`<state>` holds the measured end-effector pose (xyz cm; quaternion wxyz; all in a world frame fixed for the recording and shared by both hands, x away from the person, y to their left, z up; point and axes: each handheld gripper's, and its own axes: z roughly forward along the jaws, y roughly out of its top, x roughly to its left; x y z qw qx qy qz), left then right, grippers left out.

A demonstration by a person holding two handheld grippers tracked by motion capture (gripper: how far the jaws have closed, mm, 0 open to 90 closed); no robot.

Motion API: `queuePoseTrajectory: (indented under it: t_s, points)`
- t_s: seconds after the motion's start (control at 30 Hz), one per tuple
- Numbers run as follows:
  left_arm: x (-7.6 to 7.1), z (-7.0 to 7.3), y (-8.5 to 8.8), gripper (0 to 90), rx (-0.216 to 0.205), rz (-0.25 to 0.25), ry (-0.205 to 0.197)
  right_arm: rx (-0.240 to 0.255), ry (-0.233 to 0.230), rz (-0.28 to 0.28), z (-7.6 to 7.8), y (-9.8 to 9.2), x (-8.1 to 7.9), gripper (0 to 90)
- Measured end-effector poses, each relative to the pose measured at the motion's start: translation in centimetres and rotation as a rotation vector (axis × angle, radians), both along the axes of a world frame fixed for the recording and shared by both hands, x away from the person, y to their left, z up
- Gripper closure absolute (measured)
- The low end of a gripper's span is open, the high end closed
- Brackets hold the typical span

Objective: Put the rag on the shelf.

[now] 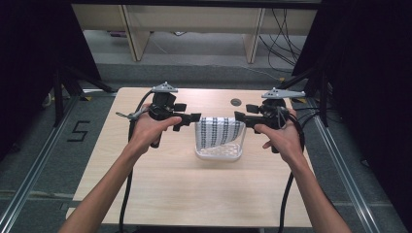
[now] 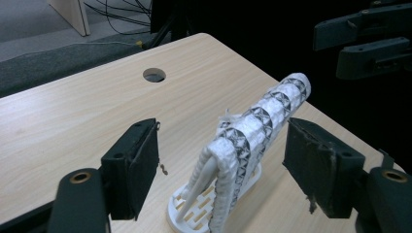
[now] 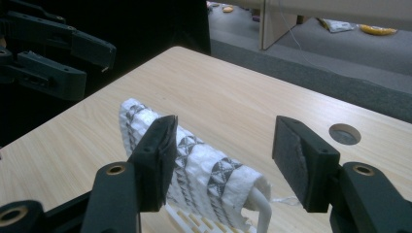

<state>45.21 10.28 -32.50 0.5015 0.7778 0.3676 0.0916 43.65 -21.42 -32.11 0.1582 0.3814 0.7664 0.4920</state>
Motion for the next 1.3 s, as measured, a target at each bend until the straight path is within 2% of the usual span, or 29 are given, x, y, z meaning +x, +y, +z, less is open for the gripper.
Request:
queuePoseTrajectory:
  t_s: [0.07, 0.1, 0.13, 0.27, 0.33, 0.37, 0.4, 0.43, 0.53, 0.63, 0.67, 0.7, 0.73, 0.77, 0.87, 0.93, 1.07, 1.23, 1.3]
  points:
    - [-0.1, 0.0, 0.1, 27.9, 0.004, 0.0, -0.002, -0.004, 0.001, 0.0, 0.0, -0.1, -0.1, 42.9]
    - [-0.2, 0.0, 0.2, 27.8, 0.002, 0.004, -0.004, 0.016, 0.019, -0.008, 0.0, 0.0, -0.3, 42.8]
    - [-0.4, -0.1, 0.3, 27.9, 0.0, 0.004, -0.005, 0.006, 0.004, -0.004, 0.0, -0.1, -0.5, 42.8]
    - [-0.8, -0.2, 0.6, 27.8, -0.003, 0.005, -0.005, 0.019, 0.001, 0.007, -0.1, -0.1, -1.0, 42.5]
    - [-1.0, -0.3, 0.7, 27.6, 0.001, 0.0, -0.01, 0.018, 0.013, 0.008, -0.1, -0.2, -1.3, 42.0]
    - [-1.3, -0.5, 0.9, 27.5, -0.004, -0.001, -0.01, 0.001, -0.023, 0.012, -0.2, -0.4, -1.2, 41.6]
    - [-1.5, -0.6, 1.0, 27.3, -0.005, -0.004, -0.008, 0.017, 0.0, 0.011, -0.2, -0.4, -1.5, 40.9]
    - [-1.7, -0.6, 1.1, 27.0, -0.002, -0.005, -0.012, 0.023, -0.011, 0.024, -0.3, -0.5, -1.5, 40.2]
    - [-2.1, -0.8, 1.2, 25.6, -0.002, -0.008, -0.015, 0.038, -0.006, 0.015, -0.4, -0.8, -2.0, 37.8]
    - [-2.6, -1.0, 1.4, 20.5, 0.002, 0.002, -0.012, 0.041, 0.0, 0.01, -0.5, -0.8, -2.4, 37.2]
    - [-2.9, -1.1, 1.5, 20.5, 0.007, -0.002, -0.017, 0.032, -0.023, 0.015, -0.6, -1.0, -2.6, 36.2]
    - [-3.1, -1.2, 1.5, 20.5, -0.001, -0.002, -0.017, 0.048, -0.001, 0.004, -0.6, -1.0, -2.8, 35.7]
    - [-3.3, -1.2, 1.6, 20.3, -0.001, -0.005, -0.02, 0.033, -0.017, 0.004, -0.6, -1.1, -2.8, 35.4]
    - [-3.5, -1.3, 1.6, 19.8, -0.013, -0.006, -0.021, 0.045, -0.008, 0.007, -0.7, -1.1, -2.9, 35.2]
    - [-4.0, -1.5, 1.8, 17.7, -0.02, -0.015, -0.028, 0.041, -0.021, 0.007, -0.7, -1.3, -3.2, 34.9]
    - [-4.3, -1.7, 2.0, 17.6, -0.018, -0.018, -0.025, 0.065, -0.005, 0.023, -0.7, -1.3, -3.3, 35.0]
    - [-4.9, -2.0, 2.3, 17.6, -0.018, -0.021, -0.027, 0.064, -0.002, 0.007, -0.9, -1.4, -3.7, 35.0]
    - [-5.4, -2.2, 2.7, 17.6, -0.022, -0.032, -0.03, 0.062, -0.019, 0.018, -1.3, -1.6, -3.9, 35.0]
    - [-5.7, -2.3, 2.8, 17.6, -0.025, -0.034, -0.035, 0.064, -0.003, 0.011, -1.4, -1.7, -4.3, 35.0]
